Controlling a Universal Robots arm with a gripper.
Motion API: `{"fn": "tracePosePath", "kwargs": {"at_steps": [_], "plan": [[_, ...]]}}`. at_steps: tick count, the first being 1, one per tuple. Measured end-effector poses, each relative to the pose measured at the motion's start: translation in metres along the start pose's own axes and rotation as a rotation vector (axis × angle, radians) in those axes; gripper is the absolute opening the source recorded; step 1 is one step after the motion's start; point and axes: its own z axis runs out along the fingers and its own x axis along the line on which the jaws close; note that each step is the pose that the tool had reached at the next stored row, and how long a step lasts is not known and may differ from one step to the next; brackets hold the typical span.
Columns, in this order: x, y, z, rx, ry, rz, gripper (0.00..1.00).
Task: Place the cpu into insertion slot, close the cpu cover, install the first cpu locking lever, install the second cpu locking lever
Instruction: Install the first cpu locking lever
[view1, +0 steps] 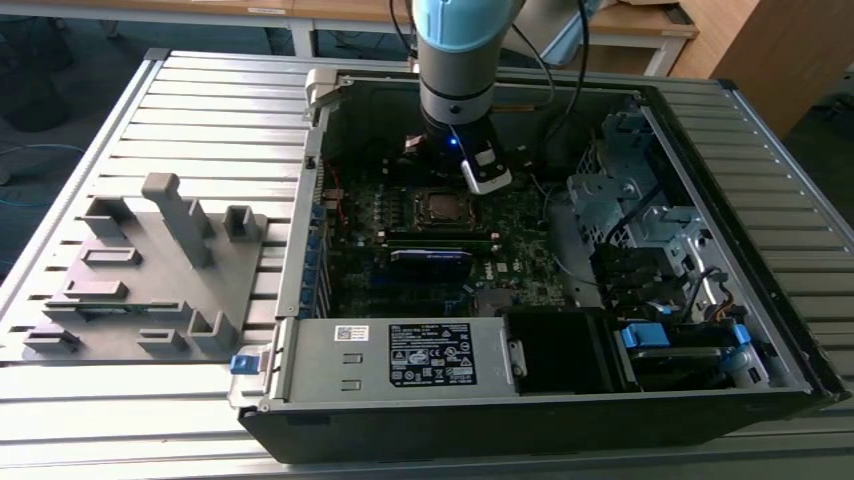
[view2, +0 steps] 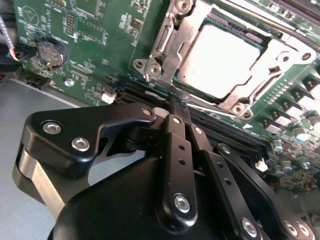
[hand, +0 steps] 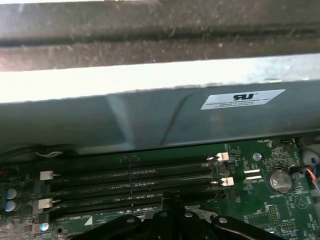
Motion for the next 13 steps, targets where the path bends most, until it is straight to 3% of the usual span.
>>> {"fn": "tracePosePath", "kwargs": {"at_steps": [13], "plan": [[0.0083,-0.0012,0.0005,-0.0029,-0.0194,-0.007,0.10]]}}
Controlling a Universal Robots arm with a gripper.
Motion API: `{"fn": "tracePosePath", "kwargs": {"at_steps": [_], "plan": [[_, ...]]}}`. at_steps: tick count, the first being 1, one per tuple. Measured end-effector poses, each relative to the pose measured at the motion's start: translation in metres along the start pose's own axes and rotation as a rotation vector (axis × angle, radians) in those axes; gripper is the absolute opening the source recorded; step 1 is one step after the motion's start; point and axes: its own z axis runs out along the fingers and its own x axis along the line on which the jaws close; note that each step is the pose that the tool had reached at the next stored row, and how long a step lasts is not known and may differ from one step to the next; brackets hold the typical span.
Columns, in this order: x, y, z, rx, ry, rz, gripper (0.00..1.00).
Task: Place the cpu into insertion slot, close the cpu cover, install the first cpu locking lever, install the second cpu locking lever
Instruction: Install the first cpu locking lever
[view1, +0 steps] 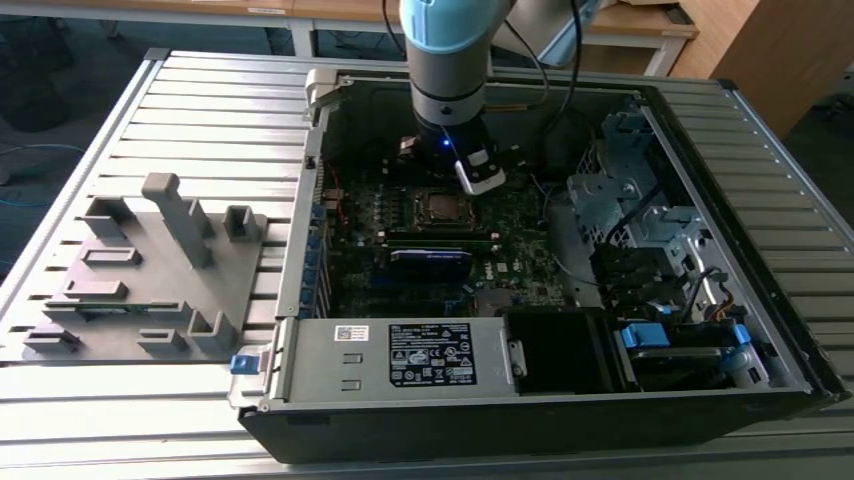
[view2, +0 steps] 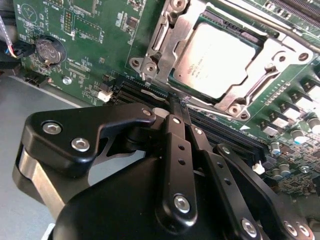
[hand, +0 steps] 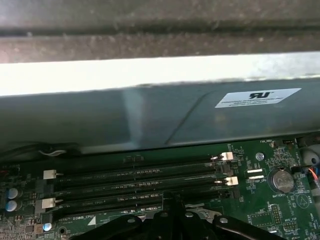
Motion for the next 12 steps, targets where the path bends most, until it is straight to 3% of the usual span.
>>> {"fn": "tracePosePath", "kwargs": {"at_steps": [12], "plan": [[0.0036,-0.0017,0.0001,-0.0133,-0.0138,-0.004,0.10]]}}
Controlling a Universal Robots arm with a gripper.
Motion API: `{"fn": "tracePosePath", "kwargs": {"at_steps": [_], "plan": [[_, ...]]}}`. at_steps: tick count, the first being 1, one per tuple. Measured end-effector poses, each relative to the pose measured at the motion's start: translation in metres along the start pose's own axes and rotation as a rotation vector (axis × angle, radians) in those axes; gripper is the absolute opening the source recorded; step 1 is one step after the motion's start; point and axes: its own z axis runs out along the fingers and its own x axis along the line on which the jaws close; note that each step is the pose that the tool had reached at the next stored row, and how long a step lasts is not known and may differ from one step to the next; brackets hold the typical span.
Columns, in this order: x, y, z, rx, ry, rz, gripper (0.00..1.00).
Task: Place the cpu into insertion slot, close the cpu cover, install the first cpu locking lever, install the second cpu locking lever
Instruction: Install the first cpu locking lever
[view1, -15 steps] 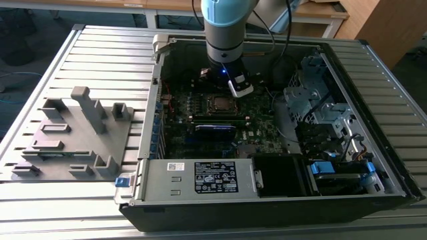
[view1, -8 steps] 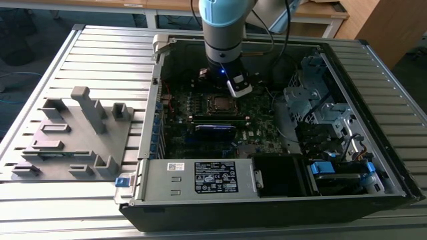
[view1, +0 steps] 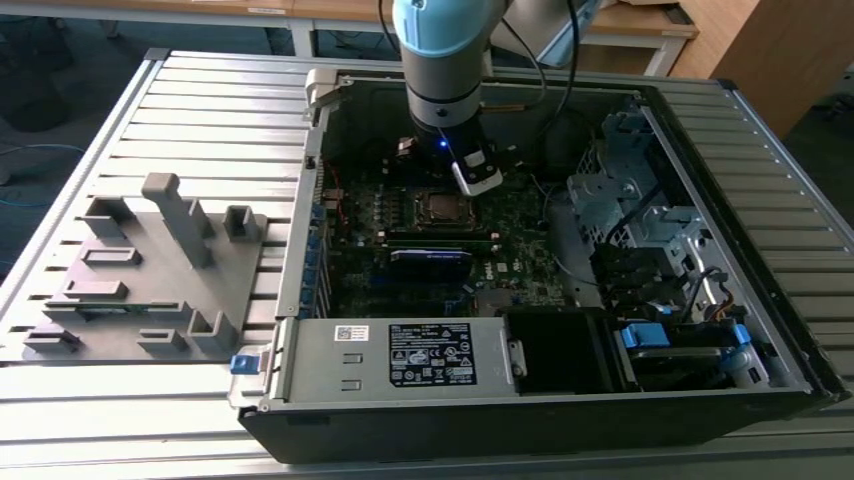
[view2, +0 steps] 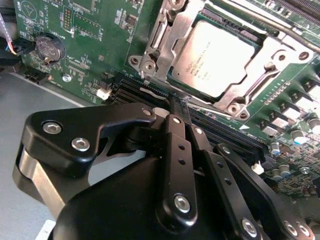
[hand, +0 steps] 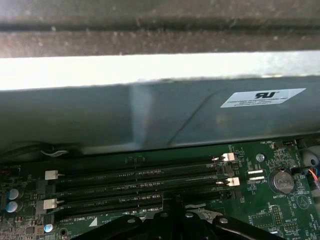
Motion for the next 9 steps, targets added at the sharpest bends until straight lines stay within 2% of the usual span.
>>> {"fn": "tracePosePath", "kwargs": {"at_steps": [9], "plan": [[0.0001,-0.0001,0.0000,-0.0001,-0.0004,0.000,0.10]]}}
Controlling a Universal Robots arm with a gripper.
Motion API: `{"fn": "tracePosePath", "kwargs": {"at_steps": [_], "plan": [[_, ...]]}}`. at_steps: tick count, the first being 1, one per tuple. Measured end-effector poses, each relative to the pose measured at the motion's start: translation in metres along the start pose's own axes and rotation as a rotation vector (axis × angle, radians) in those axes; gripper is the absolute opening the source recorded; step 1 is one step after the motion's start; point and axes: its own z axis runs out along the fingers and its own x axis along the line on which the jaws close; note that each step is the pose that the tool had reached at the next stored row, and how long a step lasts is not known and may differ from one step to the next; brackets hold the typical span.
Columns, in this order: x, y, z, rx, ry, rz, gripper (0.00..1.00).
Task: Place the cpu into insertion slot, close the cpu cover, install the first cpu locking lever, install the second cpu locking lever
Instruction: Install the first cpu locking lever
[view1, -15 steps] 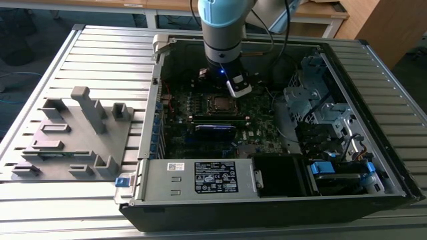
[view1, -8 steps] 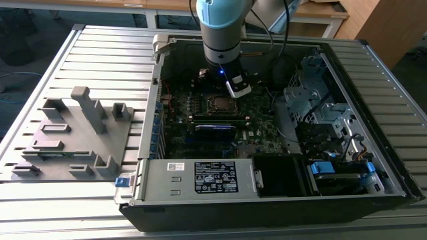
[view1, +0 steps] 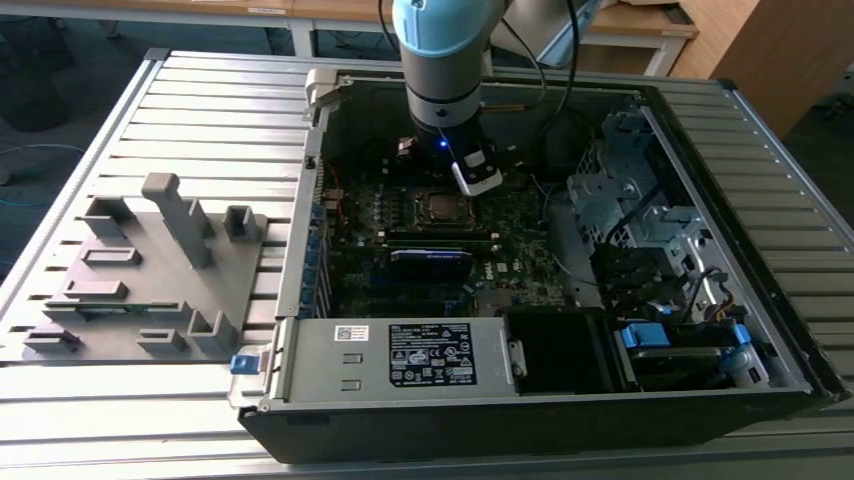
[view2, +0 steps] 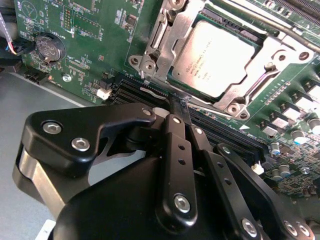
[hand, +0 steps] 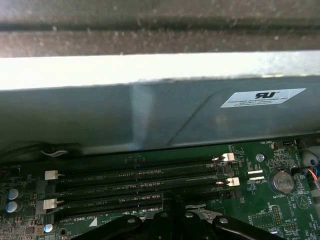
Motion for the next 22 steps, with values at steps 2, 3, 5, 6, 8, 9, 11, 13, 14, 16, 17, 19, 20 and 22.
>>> {"fn": "tracePosePath", "kwargs": {"at_steps": [2,3,5,6,8,9,11,13,14,16,17,19,20,22], "plan": [[0.0000,-0.0005,-0.0002,-0.0005,0.0000,0.000,0.10],[-0.0001,-0.0011,-0.0003,-0.0027,0.0002,0.000,0.10],[-0.0003,-0.0024,-0.0007,-0.0105,0.0010,0.002,0.10],[-0.0004,-0.0030,-0.0009,-0.0142,0.0014,0.002,0.10],[-0.0005,-0.0035,-0.0010,-0.0155,0.0015,0.002,0.10],[-0.0005,-0.0038,-0.0011,-0.0158,0.0016,0.002,0.10],[-0.0006,-0.0044,-0.0013,-0.0165,0.0016,0.003,0.10],[-0.0006,-0.0045,-0.0013,-0.0167,0.0015,0.003,0.10],[-0.0006,-0.0045,-0.0014,-0.0168,0.0015,0.003,0.10],[-0.0007,-0.0044,-0.0022,-0.0166,0.0016,0.003,0.10],[-0.0008,-0.0042,-0.0027,-0.0166,0.0017,0.003,0.10],[-0.0009,-0.0040,-0.0033,-0.0168,0.0015,0.003,0.10],[-0.0009,-0.0040,-0.0033,-0.0169,0.0015,0.003,0.10],[-0.0009,-0.0039,-0.0033,-0.0169,0.0014,0.003,0.10]]}}
